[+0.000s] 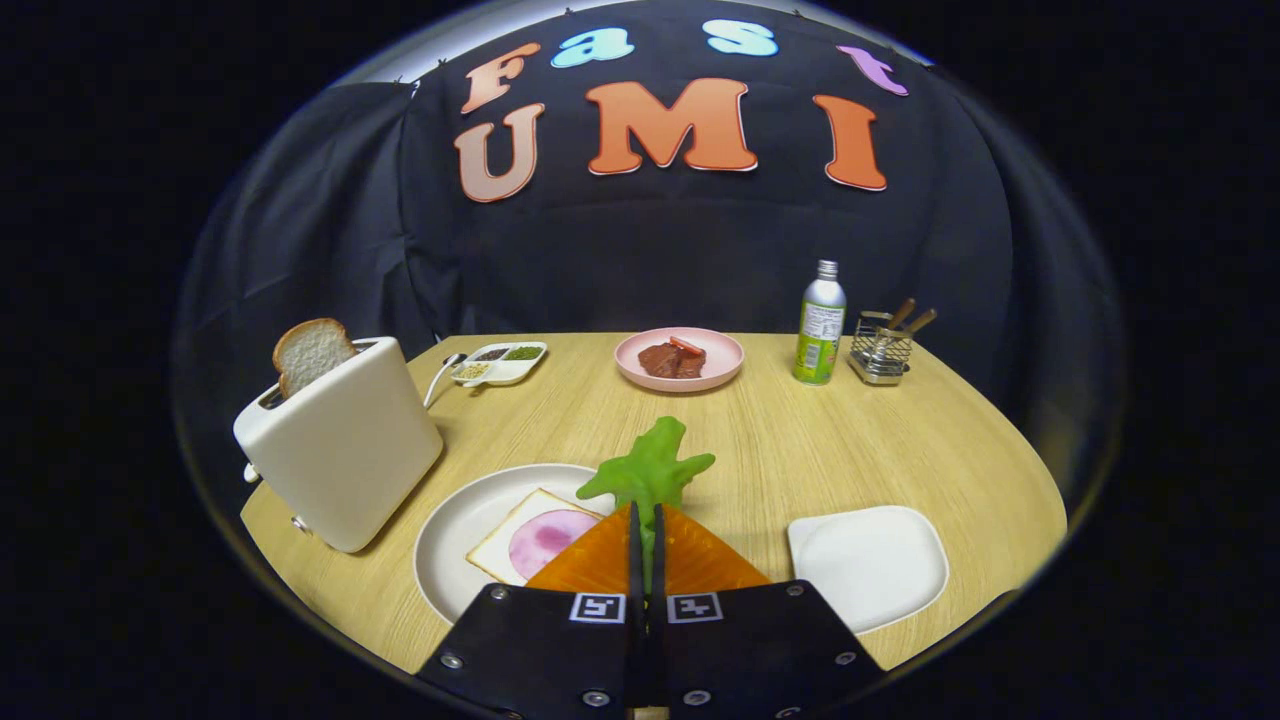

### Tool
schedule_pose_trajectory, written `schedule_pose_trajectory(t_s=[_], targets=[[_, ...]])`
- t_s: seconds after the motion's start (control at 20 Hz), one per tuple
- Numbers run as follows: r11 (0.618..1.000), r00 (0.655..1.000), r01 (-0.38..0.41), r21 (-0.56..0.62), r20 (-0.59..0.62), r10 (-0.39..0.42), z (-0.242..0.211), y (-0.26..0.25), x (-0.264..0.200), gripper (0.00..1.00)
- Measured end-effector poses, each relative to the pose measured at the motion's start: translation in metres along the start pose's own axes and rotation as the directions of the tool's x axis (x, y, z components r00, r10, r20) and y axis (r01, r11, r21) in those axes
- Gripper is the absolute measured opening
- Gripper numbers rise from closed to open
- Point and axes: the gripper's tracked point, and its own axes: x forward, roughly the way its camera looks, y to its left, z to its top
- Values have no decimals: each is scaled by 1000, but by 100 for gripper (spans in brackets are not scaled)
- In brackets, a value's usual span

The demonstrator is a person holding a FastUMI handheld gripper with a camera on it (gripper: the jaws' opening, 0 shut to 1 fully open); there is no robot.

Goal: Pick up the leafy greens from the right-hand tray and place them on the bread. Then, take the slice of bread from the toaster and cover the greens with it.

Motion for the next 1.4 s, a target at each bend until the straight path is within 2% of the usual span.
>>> schedule_pose_trajectory(t_s=[0.45, 0.85, 0.95, 1.1, 1.2, 1.35, 1.4], targets=[[994, 996, -86, -71, -36, 83, -18, 41, 11, 2], [988, 993, -103, -112, -64, 96, -32, 55, 22, 3], [987, 993, -105, -124, -66, 97, -36, 59, 24, 15], [987, 995, -87, -137, -61, 79, -36, 58, 25, 20], [987, 997, -56, -147, -61, 48, -38, 51, 27, 29], [990, 997, -55, -132, -66, 46, -39, 53, 26, 57], [990, 997, -51, -134, -61, 43, -39, 54, 26, 60]])
